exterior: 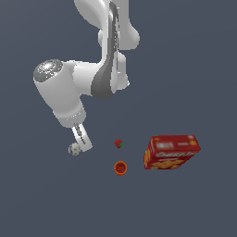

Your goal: Pick up a designated object from a clutter of objects.

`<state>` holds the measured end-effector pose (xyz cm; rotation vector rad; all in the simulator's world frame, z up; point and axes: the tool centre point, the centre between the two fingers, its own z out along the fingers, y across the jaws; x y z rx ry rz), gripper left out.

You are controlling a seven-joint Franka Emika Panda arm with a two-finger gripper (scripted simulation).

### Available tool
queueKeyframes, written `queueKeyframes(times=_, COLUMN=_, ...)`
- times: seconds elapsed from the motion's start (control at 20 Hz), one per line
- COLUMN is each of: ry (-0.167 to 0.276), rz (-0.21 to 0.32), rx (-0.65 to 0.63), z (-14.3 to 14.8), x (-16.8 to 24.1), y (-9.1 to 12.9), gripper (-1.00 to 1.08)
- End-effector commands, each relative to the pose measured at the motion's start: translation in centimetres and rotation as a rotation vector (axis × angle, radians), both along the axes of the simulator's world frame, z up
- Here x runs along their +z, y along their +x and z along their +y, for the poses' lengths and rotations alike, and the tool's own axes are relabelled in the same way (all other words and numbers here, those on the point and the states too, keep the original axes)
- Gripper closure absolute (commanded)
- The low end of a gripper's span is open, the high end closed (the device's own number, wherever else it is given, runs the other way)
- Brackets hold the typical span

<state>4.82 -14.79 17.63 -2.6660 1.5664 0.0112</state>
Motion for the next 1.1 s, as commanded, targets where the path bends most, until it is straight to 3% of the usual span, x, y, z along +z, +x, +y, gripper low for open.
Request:
queueKeyframes(times=0.0, ry=-0.004, rz=0.006, rx=-0.090, z=-1.2, x=-1.5, y=0.1, gripper=-0.92)
queueKeyframes(times=0.55, ry=-0.029, rz=0.025, rx=-0.406, z=-5.8, x=-7.1, y=-0.1, gripper=-0.92)
queueKeyframes(times=1.05, ry=-0.040, rz=0.030, rx=-0.510, z=-7.3, x=-9.0, y=-0.4, gripper=-0.92)
